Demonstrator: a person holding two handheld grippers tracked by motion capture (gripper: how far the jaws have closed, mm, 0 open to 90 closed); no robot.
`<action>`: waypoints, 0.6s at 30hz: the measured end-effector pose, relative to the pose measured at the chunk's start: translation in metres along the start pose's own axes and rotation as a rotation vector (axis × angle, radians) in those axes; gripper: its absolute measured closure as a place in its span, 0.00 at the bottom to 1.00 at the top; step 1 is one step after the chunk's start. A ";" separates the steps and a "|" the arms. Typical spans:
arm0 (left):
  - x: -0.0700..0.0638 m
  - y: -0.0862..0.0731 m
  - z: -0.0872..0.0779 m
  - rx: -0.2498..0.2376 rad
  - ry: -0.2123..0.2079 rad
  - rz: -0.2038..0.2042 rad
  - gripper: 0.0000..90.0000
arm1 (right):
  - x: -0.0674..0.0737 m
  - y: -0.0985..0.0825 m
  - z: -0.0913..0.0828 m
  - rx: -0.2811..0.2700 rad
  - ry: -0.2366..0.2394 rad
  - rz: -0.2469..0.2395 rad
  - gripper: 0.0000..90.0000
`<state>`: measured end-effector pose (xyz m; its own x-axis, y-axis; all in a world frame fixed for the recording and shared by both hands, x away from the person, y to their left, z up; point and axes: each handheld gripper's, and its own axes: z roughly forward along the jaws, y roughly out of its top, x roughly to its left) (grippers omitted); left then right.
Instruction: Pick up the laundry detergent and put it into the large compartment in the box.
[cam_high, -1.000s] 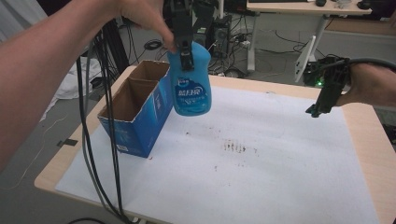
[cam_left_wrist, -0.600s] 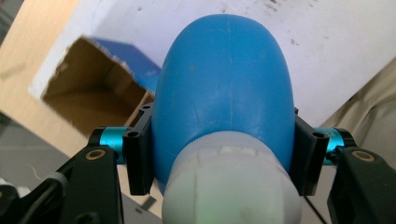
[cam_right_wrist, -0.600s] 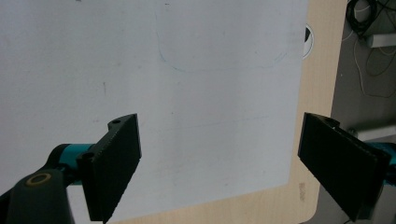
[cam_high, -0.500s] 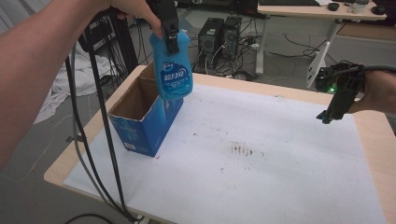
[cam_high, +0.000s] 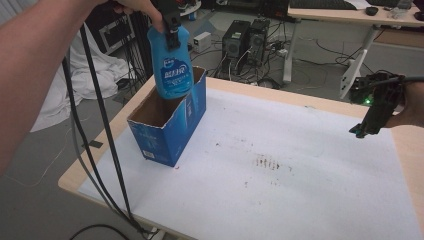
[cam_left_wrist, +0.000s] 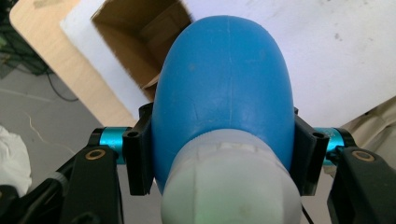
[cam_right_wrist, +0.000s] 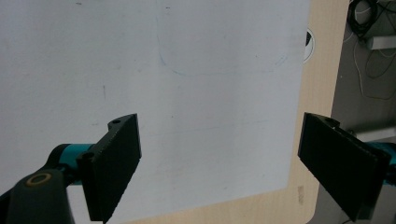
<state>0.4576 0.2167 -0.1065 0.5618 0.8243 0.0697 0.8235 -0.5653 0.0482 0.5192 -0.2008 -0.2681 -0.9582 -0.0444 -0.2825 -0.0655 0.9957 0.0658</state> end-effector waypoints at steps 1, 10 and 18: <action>0.002 -0.002 0.001 0.006 0.004 -0.007 0.42 | 0.000 0.000 0.000 0.000 0.000 0.000 0.14; 0.014 -0.013 0.013 0.040 0.026 -0.043 0.42 | 0.000 0.001 0.002 0.002 0.005 -0.005 0.14; 0.016 -0.019 0.032 0.052 0.006 -0.038 0.42 | 0.000 0.005 0.003 -0.001 0.001 -0.015 0.14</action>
<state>0.4535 0.2416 -0.1385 0.5295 0.8450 0.0748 0.8474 -0.5309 -0.0008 0.5193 -0.1953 -0.2708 -0.9574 -0.0596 -0.2824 -0.0803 0.9948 0.0622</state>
